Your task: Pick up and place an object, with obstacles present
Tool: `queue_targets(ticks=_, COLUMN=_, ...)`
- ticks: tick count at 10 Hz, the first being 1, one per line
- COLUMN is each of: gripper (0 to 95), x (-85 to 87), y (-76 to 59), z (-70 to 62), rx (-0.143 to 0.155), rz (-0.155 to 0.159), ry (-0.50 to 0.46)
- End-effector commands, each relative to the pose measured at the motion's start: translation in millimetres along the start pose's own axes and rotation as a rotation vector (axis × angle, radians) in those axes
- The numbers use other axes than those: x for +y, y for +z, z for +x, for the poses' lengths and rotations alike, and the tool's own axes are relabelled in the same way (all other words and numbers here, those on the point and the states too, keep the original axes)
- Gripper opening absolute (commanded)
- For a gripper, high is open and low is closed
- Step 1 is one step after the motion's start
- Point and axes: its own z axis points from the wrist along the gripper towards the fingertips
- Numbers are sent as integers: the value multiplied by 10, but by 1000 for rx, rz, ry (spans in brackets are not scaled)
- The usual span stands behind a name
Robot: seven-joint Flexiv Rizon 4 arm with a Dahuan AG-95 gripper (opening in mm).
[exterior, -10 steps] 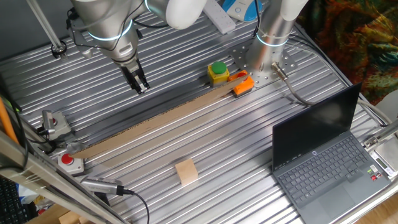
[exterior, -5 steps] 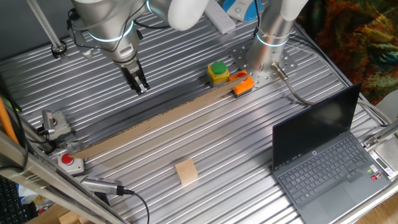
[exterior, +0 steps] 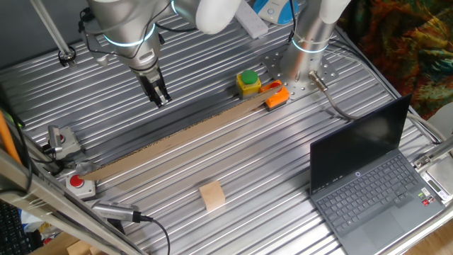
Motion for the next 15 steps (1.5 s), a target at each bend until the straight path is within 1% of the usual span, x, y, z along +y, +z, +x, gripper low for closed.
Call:
queue_targets(ticks=1, gripper=0, x=-71, y=111, z=-43, rx=-6, rz=-3, ry=-5)
queue_targets(ticks=4, gripper=0, x=-192, y=228, z=-134, rx=-2, rz=6, ry=3)
queue_targets(ticks=5, gripper=0, x=-290, y=288, z=-182, rx=1, rz=0, ry=-1)
queue_targets(ticks=6, gripper=0, x=-357, y=336, z=-204, rx=0, rz=-6, ry=0)
queue_targets(ticks=8, gripper=0, x=-506, y=488, z=-232, rx=0, rz=-8, ry=9)
queue_targets(ticks=10, gripper=0, x=-578, y=650, z=-253, rx=10, rz=3, ry=44)
queue_targets(ticks=11, gripper=0, x=-609, y=711, z=-259, rx=6, rz=2, ry=50)
queue_targets(ticks=12, gripper=0, x=-651, y=783, z=-277, rx=1, rz=-9, ry=56)
queue_targets(ticks=13, gripper=0, x=-675, y=826, z=-289, rx=-1, rz=-21, ry=62)
queue_targets(ticks=14, gripper=0, x=-679, y=872, z=-301, rx=-7, rz=-42, ry=79)
queue_targets(ticks=15, gripper=0, x=-680, y=891, z=-305, rx=-9, rz=-39, ry=79)
